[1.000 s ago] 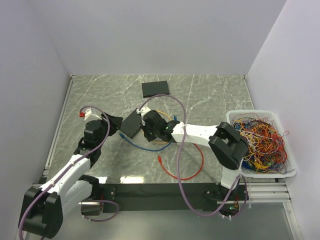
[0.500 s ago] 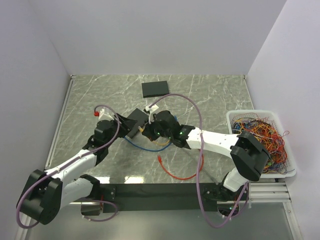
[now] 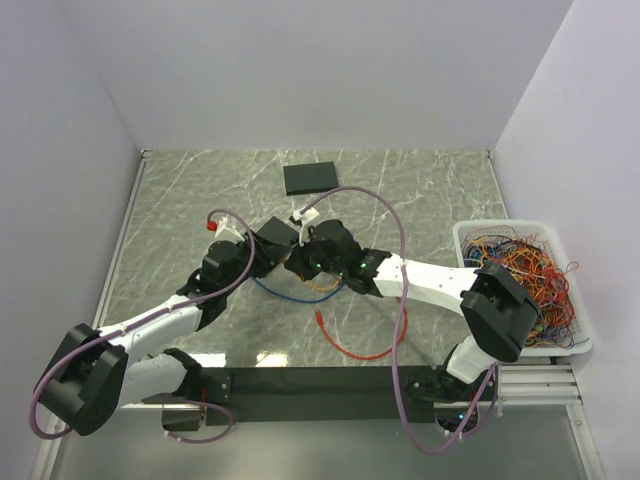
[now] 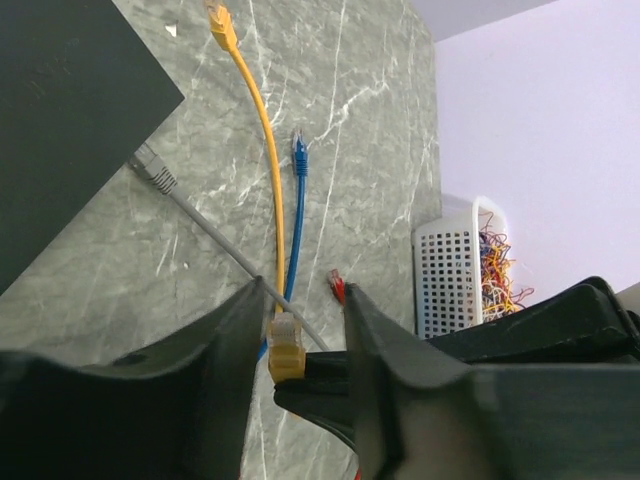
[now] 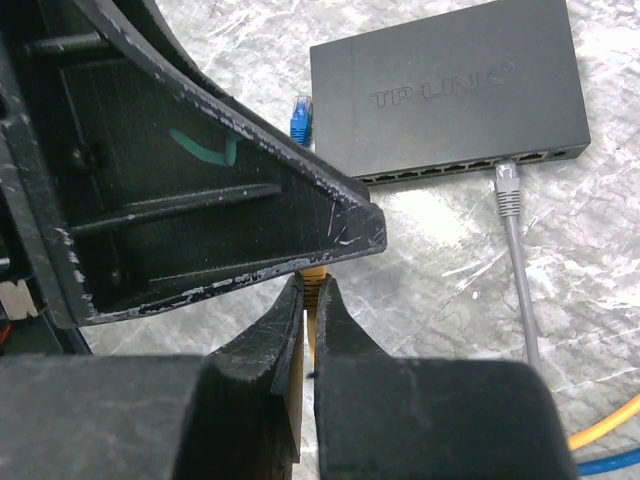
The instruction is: Insert the plug into the switch port
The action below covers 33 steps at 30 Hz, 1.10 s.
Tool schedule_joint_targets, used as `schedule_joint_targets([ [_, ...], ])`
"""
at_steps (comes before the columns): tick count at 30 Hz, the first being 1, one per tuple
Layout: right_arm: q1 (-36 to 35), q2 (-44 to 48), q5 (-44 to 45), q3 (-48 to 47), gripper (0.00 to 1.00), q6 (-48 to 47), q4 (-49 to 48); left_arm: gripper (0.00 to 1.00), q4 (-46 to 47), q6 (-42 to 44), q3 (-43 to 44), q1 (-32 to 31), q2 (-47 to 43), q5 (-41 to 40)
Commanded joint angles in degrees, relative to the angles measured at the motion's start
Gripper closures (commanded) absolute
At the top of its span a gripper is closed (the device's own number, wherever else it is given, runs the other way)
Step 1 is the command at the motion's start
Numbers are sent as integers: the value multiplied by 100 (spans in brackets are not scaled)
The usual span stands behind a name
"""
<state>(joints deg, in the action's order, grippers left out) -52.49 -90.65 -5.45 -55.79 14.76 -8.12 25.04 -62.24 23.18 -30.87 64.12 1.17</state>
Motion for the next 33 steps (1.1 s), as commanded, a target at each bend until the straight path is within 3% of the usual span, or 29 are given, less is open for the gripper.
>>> schedule_joint_targets([
  [1, 46, 56, -8, -19, 100, 44, -243, 59, 89, 36, 248, -59, -57, -99],
  [2, 55, 56, -8, -11, 100, 53, -251, 62, 63, 36, 257, -68, -66, -99],
  [5, 63, 56, 9, -2, 100, 62, -260, 83, 36, 71, 257, -85, -57, -99],
  [9, 72, 65, 36, -2, 100, 114, -260, 99, 45, 106, 240, -94, -57, -284],
  [10, 98, 83, 44, -11, 100, 132, -252, 99, 80, 133, 231, -94, -40, -275],
  [14, 265, 336, 9, 226, 43, 290, -444, 100, 54, 352, 248, -94, -101, -336],
  [16, 388, 591, -8, 471, 30, 439, -664, 99, 115, 536, 178, -94, -215, -372],
  [17, 554, 671, -43, 560, 14, 500, -734, 100, 246, 589, 152, -94, -259, -389],
  [24, 1275, 953, -1492, 1210, 13, 1177, -1936, 100, 1054, 958, -190, -86, -479, -65],
  [33, 1434, 865, -3302, 1466, 13, 1528, -3062, 99, 1592, 1451, -235, -86, -549, 243],
])
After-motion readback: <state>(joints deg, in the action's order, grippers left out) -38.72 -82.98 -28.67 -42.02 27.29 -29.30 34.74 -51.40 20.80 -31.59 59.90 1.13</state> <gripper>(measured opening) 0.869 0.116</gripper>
